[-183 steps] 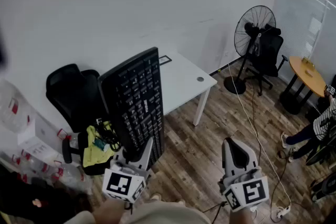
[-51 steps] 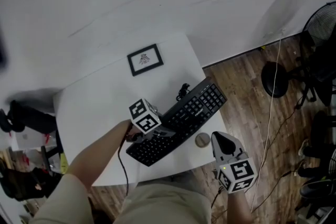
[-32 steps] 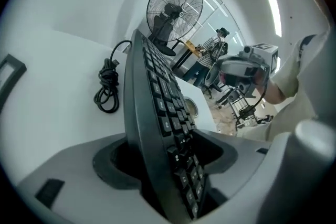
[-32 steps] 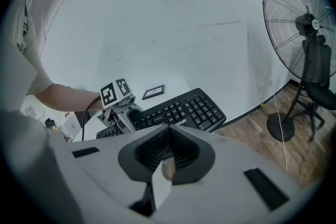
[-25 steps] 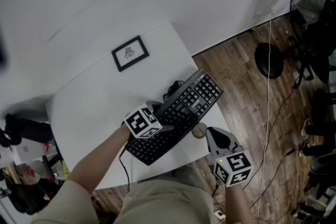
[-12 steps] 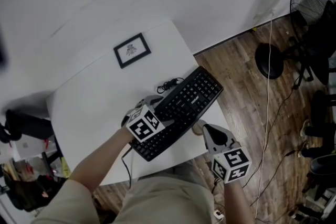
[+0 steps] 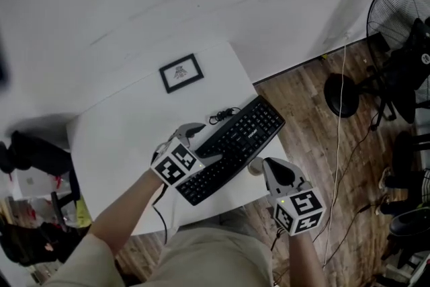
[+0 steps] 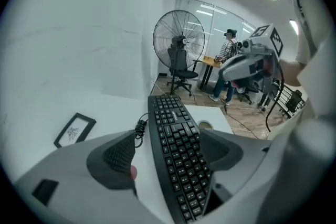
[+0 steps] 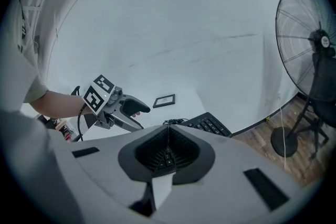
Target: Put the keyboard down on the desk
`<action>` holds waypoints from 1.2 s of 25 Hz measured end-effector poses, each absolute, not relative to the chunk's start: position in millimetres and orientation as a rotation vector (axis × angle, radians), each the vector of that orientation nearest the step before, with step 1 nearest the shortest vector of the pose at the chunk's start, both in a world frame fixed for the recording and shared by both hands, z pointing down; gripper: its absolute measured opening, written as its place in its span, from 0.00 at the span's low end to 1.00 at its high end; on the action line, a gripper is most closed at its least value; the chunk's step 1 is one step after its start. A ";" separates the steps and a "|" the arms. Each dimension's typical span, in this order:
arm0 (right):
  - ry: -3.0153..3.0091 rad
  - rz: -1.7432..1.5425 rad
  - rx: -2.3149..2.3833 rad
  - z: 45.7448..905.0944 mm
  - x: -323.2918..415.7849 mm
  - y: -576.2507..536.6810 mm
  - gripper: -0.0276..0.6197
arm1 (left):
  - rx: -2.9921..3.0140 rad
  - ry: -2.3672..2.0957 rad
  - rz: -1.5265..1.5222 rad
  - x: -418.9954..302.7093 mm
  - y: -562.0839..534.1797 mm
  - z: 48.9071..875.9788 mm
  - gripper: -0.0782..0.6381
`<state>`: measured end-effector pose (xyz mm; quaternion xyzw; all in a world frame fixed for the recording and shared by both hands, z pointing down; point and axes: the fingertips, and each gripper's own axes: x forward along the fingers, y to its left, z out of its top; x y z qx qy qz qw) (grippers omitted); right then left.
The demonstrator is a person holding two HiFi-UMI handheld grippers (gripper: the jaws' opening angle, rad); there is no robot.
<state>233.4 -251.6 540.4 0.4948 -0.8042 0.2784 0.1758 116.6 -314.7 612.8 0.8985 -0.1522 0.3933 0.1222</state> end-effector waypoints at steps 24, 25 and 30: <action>-2.476 0.108 1.637 280.8 190.4 -241.7 0.08 | 2.859 -0.776 0.627 44.2 -286.9 390.0 0.42; -2.492 0.097 1.635 272.6 188.7 -240.4 0.08 | 2.869 -0.797 0.593 42.1 -286.3 379.4 0.40; -2.548 0.074 1.647 246.7 186.4 -229.9 0.08 | 2.894 -0.863 0.404 34.0 -272.5 333.7 0.29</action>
